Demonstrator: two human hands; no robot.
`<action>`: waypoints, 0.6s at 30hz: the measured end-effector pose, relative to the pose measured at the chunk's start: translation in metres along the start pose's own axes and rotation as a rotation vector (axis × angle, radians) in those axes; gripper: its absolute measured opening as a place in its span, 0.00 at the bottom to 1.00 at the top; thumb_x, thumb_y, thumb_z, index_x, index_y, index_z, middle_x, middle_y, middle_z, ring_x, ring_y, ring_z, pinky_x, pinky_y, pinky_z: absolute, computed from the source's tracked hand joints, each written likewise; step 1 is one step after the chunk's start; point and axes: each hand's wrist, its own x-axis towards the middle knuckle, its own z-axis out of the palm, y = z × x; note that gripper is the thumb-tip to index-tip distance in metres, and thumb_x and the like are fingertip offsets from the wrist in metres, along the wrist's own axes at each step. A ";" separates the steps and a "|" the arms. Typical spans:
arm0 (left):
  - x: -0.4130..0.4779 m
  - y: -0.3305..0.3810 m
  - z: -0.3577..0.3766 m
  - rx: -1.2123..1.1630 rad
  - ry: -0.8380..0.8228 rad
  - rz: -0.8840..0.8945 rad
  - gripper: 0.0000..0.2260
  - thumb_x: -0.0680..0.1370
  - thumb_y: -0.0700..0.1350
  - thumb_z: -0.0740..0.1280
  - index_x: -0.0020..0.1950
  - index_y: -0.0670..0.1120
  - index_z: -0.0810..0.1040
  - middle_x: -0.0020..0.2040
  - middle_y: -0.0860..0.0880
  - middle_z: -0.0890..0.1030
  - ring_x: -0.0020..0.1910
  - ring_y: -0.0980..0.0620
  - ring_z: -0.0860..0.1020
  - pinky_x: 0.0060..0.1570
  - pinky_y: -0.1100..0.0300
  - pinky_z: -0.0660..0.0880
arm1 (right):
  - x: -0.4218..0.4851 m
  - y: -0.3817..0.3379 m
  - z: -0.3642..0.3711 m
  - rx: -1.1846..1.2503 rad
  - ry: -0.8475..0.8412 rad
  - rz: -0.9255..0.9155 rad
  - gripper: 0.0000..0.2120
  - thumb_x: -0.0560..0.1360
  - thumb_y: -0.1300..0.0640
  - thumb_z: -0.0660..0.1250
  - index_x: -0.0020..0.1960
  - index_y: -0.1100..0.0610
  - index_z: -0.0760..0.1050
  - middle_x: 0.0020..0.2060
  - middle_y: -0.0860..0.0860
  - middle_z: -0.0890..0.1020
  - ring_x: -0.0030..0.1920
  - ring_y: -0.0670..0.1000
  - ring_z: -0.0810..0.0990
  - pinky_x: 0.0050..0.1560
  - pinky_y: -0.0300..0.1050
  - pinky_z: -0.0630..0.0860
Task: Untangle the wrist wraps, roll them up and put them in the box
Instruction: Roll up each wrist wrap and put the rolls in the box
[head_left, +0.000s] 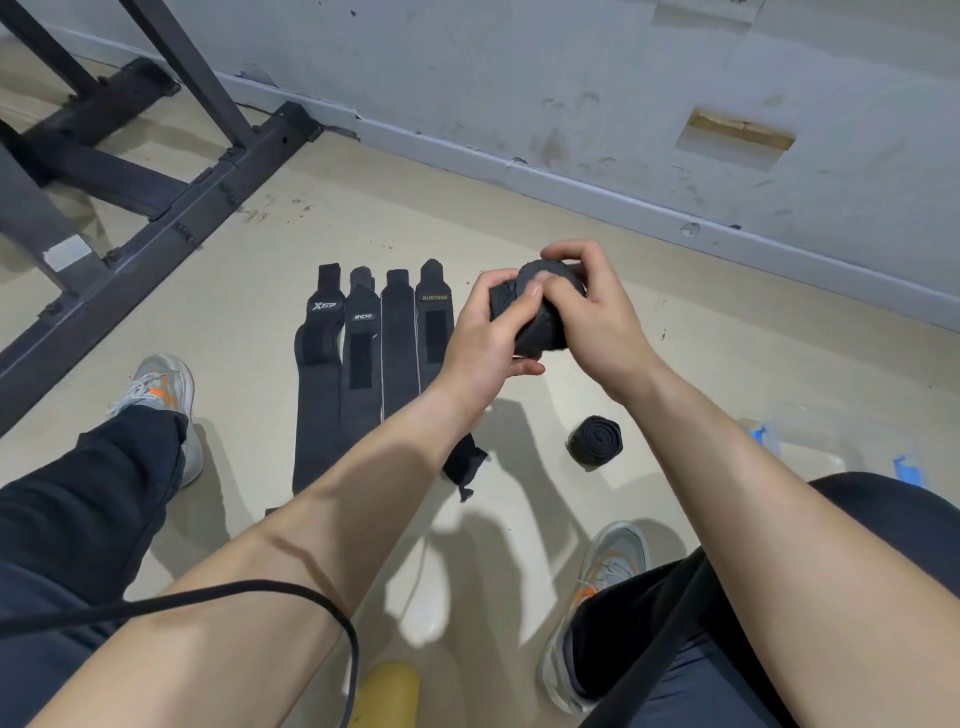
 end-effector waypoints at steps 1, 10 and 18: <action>0.001 0.000 0.002 0.035 0.021 0.022 0.09 0.78 0.55 0.69 0.56 0.56 0.76 0.52 0.46 0.80 0.41 0.50 0.80 0.33 0.58 0.78 | 0.000 0.000 0.002 0.017 0.000 0.024 0.07 0.78 0.51 0.64 0.55 0.48 0.76 0.47 0.43 0.81 0.47 0.46 0.80 0.51 0.50 0.79; 0.017 -0.014 0.022 0.234 0.264 0.164 0.10 0.75 0.61 0.69 0.42 0.56 0.79 0.39 0.59 0.83 0.44 0.53 0.82 0.51 0.43 0.81 | -0.002 0.008 0.010 -0.114 0.254 0.110 0.18 0.84 0.48 0.59 0.37 0.52 0.69 0.31 0.43 0.74 0.32 0.43 0.72 0.34 0.37 0.67; 0.034 -0.034 0.031 0.255 0.180 0.001 0.09 0.77 0.55 0.65 0.41 0.51 0.78 0.41 0.50 0.80 0.39 0.46 0.78 0.25 0.60 0.71 | -0.004 0.021 -0.008 -0.046 0.131 0.330 0.18 0.82 0.45 0.62 0.48 0.60 0.78 0.42 0.55 0.84 0.42 0.54 0.83 0.44 0.52 0.83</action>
